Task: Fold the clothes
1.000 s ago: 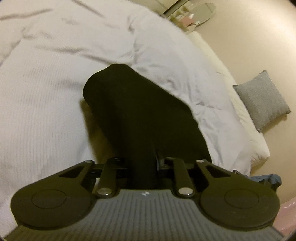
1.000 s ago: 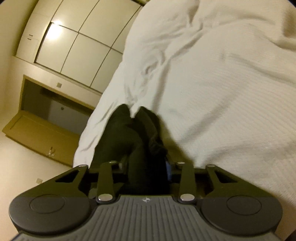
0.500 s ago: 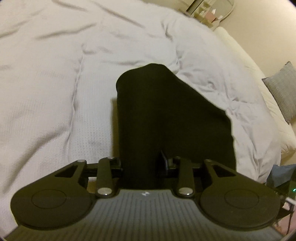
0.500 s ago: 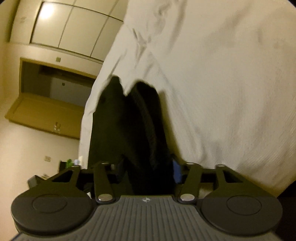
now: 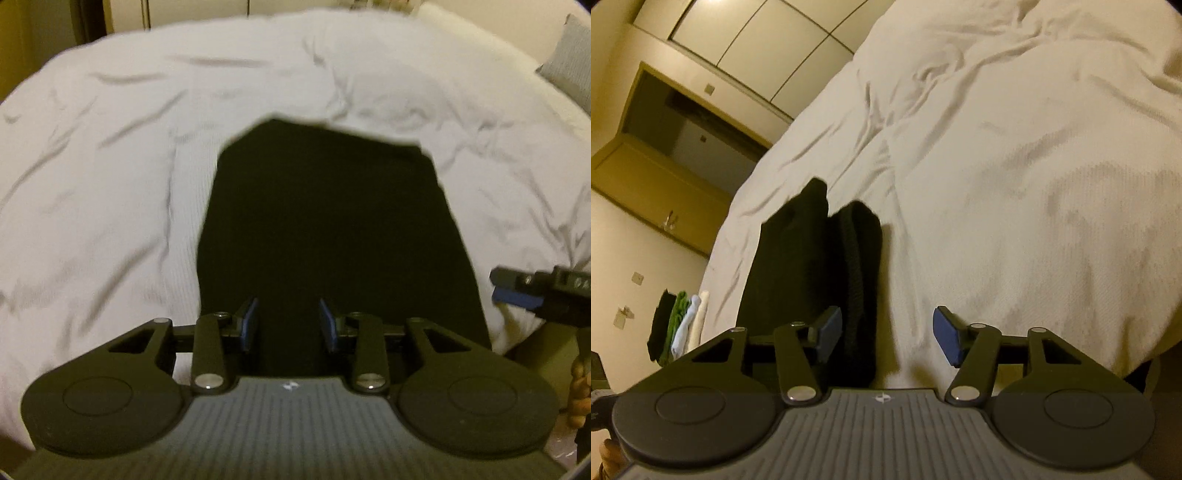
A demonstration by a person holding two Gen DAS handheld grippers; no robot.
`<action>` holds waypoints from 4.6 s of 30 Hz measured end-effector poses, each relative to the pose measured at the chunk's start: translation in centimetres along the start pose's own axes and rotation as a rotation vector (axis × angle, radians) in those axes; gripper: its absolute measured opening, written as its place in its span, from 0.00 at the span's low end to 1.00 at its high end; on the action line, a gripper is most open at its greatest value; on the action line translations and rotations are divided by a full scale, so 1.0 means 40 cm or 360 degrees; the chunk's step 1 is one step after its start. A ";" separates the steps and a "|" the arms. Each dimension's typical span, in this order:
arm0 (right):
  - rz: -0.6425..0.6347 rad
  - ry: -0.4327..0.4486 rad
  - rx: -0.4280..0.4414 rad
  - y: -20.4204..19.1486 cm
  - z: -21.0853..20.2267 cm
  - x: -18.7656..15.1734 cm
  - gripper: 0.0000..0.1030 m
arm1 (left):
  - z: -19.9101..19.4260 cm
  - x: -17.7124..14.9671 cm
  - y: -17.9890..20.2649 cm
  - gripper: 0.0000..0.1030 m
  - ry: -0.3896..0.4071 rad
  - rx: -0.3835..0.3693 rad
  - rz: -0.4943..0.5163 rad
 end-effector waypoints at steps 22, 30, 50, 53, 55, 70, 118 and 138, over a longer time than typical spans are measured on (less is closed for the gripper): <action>-0.0039 -0.0157 0.0035 0.048 -0.021 0.054 0.58 | -0.043 -0.070 0.228 0.43 0.0041 -0.0011 0.0246; -0.0084 -0.0433 0.0223 0.101 0.026 0.201 0.61 | -0.004 -0.084 0.369 0.55 0.0065 0.0149 0.0409; 0.0046 -0.0405 0.0389 0.175 0.022 0.242 0.65 | 0.126 0.002 0.378 0.49 -0.0030 0.0271 0.0448; 0.0033 -0.0373 0.0364 0.169 0.022 0.249 0.67 | 0.133 0.016 0.368 0.52 -0.0050 0.0200 0.0475; 0.0003 -0.0372 0.0327 0.164 0.032 0.261 0.68 | 0.142 0.033 0.358 0.52 -0.0092 0.0140 0.0483; -0.0022 -0.0892 0.0060 0.000 0.046 0.443 0.68 | 0.091 0.232 0.357 0.53 -0.0659 0.0199 0.0123; -0.0875 -0.1307 0.0067 -0.166 0.320 0.539 0.48 | 0.026 0.117 0.418 0.09 -0.0418 0.0473 -0.0663; -0.0194 -0.1124 -0.0044 -0.092 0.131 0.412 0.65 | -0.029 0.186 0.042 0.23 -0.0538 0.0121 -0.0524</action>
Point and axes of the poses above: each gripper's, at about its wrist camera, not at the fingertips, and z roughly the way its jaws point, y to its right, x to its top, the point moved 4 cm from there along z, roughly the way its jaws point, and after that the axes turned 5 degrees about -y, right-handed, at the moved point
